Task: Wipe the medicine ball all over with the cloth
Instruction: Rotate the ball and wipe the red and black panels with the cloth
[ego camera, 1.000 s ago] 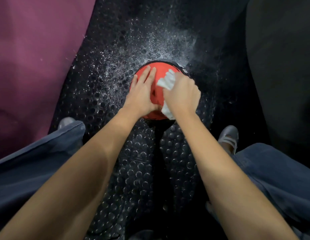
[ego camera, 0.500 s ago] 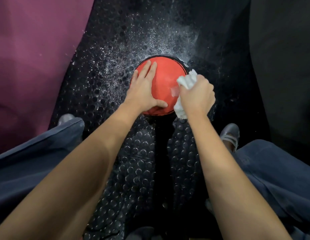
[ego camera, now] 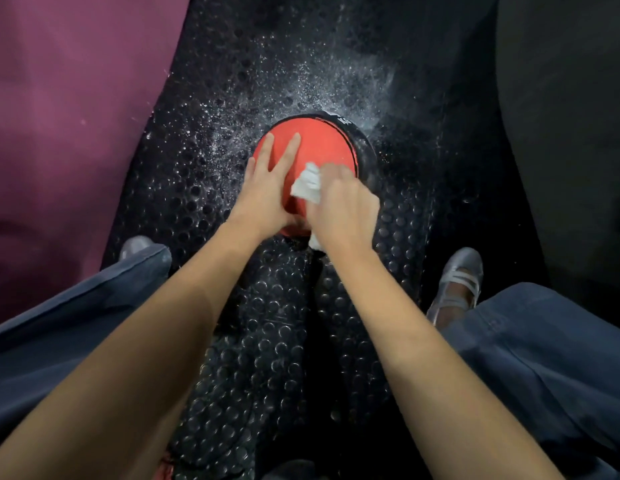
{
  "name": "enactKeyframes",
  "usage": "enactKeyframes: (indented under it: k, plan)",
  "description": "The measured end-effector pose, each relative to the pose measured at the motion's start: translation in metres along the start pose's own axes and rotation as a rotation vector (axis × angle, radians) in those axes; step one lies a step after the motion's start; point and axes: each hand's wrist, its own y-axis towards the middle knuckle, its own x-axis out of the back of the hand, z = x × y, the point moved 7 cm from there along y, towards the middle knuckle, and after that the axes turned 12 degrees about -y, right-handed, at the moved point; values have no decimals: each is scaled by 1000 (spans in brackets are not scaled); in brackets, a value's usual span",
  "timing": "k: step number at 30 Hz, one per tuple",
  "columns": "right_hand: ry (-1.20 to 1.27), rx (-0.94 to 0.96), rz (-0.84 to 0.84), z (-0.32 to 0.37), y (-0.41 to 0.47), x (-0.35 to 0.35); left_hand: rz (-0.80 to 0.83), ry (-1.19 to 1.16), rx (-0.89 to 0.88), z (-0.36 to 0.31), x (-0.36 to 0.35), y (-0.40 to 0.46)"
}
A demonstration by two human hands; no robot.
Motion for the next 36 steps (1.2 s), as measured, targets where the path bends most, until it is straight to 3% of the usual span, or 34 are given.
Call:
enactKeyframes:
  k: [4, 9, 13, 18, 22, 27, 36]
  plan:
    - [66, -304, 102, -43, 14, -9, -26, -12, 37, 5, 0, 0]
    - [112, -107, 80, -4, 2, -7, -41, -22, 37, 3, 3, 2]
    - [139, -311, 39, -38, 16, -7, -39, -11, 31, -1, -1, 1]
    - [120, -143, 62, -15, -1, -11, -46, -33, 26, 2, 1, -2]
    - [153, -338, 31, -52, 8, -8, -60, -29, 28, 7, -1, -7]
    - [187, -98, -1, -12, -21, -15, -43, -13, 17, 4, 0, -2]
    - [330, -408, 57, -66, 17, -7, 17, -1, 0, 2, 2, 3]
